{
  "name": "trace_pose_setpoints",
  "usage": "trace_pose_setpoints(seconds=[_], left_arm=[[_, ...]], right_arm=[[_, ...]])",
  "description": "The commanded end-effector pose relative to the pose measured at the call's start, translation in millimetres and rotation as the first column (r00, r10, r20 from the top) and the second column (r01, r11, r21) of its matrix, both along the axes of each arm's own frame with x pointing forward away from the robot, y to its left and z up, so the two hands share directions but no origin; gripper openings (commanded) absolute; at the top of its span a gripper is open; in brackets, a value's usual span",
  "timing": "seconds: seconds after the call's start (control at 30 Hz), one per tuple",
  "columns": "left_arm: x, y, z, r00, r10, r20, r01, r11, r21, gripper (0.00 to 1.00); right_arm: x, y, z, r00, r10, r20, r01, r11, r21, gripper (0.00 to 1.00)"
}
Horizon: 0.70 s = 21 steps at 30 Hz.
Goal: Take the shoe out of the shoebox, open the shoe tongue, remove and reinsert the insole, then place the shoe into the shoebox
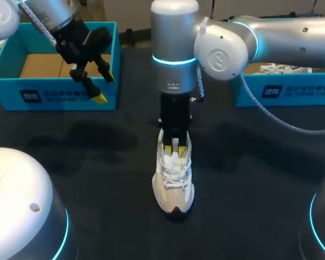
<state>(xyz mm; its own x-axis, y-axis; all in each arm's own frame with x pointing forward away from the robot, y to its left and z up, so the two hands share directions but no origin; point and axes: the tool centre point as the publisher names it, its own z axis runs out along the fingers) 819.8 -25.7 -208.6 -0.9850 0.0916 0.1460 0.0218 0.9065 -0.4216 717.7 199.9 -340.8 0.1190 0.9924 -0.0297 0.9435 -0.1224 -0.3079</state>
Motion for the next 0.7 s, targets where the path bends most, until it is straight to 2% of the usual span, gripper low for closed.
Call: trace_pose_setpoints(seconds=[0.03,0.2,0.47,0.6,0.7], left_arm=[[-1.2,1,0,1.0,0.0,0.002,0.0,1.0,0.001,1.0],[-1.2,1,0,1.0,0.0,0.002,0.0,1.0,0.001,1.0],[-1.2,1,0,1.0,0.0,0.002,0.0,1.0,0.001,1.0],[-1.2,1,0,1.0,0.0,0.002,0.0,1.0,0.001,1.0],[-1.2,1,0,1.0,0.0,0.002,0.0,1.0,0.001,1.0]], right_arm=[[-0.8,3,3,1.0,0.004,0.002,-0.004,1.0,-0.01,0.24],[-6.2,-1,22,0.999,-0.017,0.05,0.02,0.998,-0.059,0.25],[1.2,1,-6,1.0,0.002,0.016,-0.002,1.0,-0.02,0.28],[-0.9,0,-6,1.0,0.001,0.013,-0.001,1.0,-0.017,0.29],[-2.6,-2,3,1.0,0.001,0.027,0.0,0.999,-0.035,0.29]])
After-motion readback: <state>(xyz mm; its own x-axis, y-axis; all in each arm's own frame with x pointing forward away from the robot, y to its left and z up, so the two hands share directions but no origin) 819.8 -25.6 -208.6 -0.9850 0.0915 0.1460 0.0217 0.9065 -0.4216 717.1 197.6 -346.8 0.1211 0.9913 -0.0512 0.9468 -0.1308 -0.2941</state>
